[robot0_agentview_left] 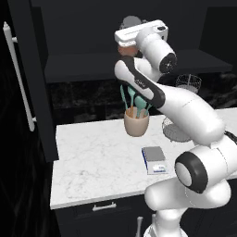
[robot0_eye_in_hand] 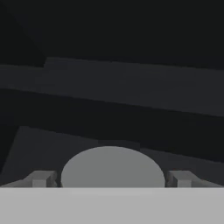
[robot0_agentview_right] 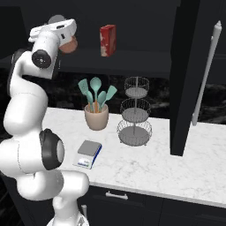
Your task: Pick the honey bottle and place it on the digital scale for weighing, and close the cabinet.
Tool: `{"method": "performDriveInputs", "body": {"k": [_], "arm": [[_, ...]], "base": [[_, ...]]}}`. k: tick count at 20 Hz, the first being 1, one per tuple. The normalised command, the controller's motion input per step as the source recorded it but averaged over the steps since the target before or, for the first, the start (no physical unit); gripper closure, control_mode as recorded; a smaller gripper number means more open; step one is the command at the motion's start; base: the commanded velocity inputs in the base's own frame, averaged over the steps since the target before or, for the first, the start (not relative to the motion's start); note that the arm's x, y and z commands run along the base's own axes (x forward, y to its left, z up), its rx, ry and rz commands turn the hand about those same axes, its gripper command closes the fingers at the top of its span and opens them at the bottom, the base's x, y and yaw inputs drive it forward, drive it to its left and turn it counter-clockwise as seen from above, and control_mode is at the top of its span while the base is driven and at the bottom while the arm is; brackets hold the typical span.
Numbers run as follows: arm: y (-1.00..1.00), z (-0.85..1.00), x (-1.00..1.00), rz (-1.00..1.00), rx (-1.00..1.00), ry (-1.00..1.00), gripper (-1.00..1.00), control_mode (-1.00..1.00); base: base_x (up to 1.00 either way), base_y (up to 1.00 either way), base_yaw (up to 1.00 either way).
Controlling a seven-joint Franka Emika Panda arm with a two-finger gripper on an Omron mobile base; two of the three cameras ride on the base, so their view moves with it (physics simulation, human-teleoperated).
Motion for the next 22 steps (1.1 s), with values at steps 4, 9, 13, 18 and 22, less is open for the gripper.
{"method": "performDriveInputs", "body": {"k": [4, 9, 13, 18, 22], "arm": [[0.01, 0.04, -0.97, 0.00, 0.00, -0.10, 1.00, -1.00], [0.00, 0.10, -1.00, 0.00, 0.00, 0.14, 1.00, -1.00], [0.00, 0.32, -1.00, -0.01, 0.00, 0.29, 1.00, -1.00], [-0.21, 0.12, -0.99, 0.00, 0.00, 0.37, 1.00, -1.00], [-0.66, -0.92, -0.67, 0.11, -0.01, 0.24, 1.00, -1.00]], "base": [[0.00, 0.00, 0.00], [0.00, 0.00, 0.00], [0.00, 0.00, 0.00], [0.00, 0.00, 0.00], [0.00, 0.00, 0.00]]}}
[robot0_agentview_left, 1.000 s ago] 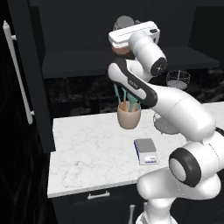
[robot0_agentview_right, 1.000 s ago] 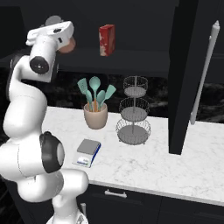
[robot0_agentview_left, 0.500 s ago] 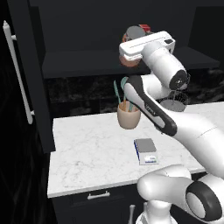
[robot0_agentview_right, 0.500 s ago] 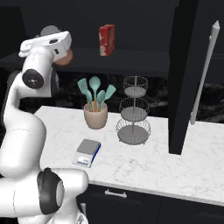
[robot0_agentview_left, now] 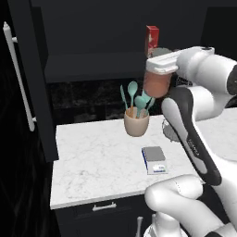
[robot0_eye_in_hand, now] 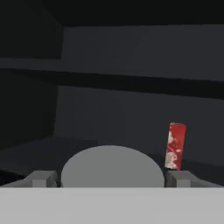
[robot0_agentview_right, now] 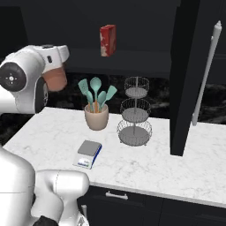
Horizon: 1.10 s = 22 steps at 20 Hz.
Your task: Pick the honey bottle and place it on the digital scale for weighing, and close the cabinet.
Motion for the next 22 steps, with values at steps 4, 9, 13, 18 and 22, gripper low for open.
{"method": "performDriveInputs", "body": {"k": [4, 9, 13, 18, 22], "arm": [[-0.88, -1.00, -0.08, 0.27, 0.00, 0.17, 1.00, -1.00], [-0.67, -1.00, 0.15, 0.30, 0.00, 0.20, 1.00, -1.00], [-0.27, -1.00, 0.34, 0.27, -0.03, 0.11, 1.00, -1.00], [-0.26, -0.94, 0.53, 0.29, 0.00, 0.03, 1.00, -1.00], [-0.22, -0.87, 0.63, 0.27, 0.00, 0.00, 1.00, -1.00]], "base": [[0.00, 0.00, 0.00], [0.00, 0.00, 0.00], [0.00, 0.00, 0.00], [0.00, 0.00, 0.00], [0.00, 0.00, 0.00]]}}
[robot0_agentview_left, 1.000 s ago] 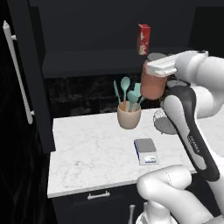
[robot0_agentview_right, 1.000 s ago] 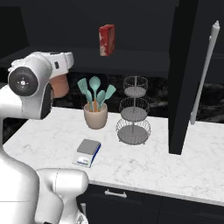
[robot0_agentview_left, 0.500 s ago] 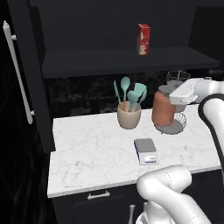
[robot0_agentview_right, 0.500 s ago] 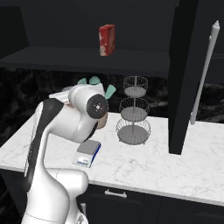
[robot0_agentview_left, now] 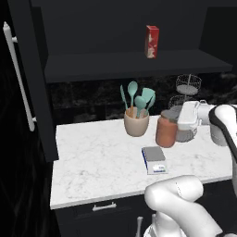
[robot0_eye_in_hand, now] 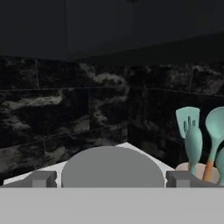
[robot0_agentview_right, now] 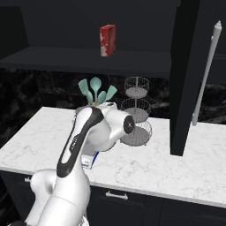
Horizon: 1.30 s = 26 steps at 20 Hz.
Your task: Pick the honey bottle and place it on the digital scale for weighing, and close the cabinet.
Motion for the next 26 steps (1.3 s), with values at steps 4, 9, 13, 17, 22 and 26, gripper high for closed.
{"method": "performDriveInputs", "body": {"k": [4, 9, 13, 17, 22, 26], "arm": [[-0.01, -0.63, 0.63, 0.14, -0.01, 0.03, 1.00, -1.00], [0.00, -0.61, 0.61, 0.07, -0.02, 0.00, 1.00, -1.00], [0.00, -0.52, 0.42, 0.05, -0.01, 0.00, 1.00, -1.00], [0.00, -0.29, 0.39, 0.00, 0.00, 0.00, 1.00, -1.00], [0.00, -0.30, 0.12, 0.01, 0.00, 0.00, 1.00, -1.00], [0.22, -0.06, -0.44, 0.04, 0.00, -0.01, 1.00, -1.00]], "base": [[0.00, 0.00, 0.00], [0.00, 0.00, 0.00], [0.00, 0.00, 0.00], [0.00, 0.00, 0.00], [0.00, 0.00, 0.00], [0.00, 0.00, 0.00]]}}
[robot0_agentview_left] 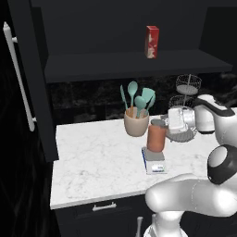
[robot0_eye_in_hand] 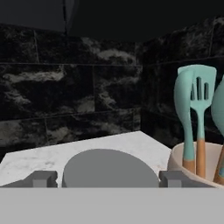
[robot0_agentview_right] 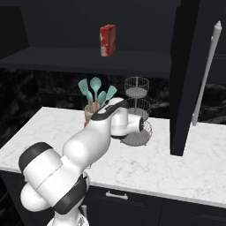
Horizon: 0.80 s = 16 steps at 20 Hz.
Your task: Pick the honey bottle and place it on the digital scale for weighing, and close the cabinet.
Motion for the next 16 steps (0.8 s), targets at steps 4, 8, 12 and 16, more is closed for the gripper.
{"method": "performDriveInputs", "body": {"k": [4, 8, 12, 16], "arm": [[0.32, 0.00, -0.14, 0.01, 0.00, 0.00, 1.00, -1.00], [0.12, -0.01, 0.00, 0.00, 0.00, -0.01, 1.00, -1.00], [-0.01, 0.00, -0.55, 0.00, 0.00, -0.16, 1.00, -1.00], [0.15, 0.00, -0.65, 0.00, 0.00, -0.15, 1.00, -1.00]], "base": [[0.00, 0.00, 0.00], [0.00, 0.00, 0.00], [0.00, 0.00, 0.00], [0.00, 0.00, 0.00]]}}
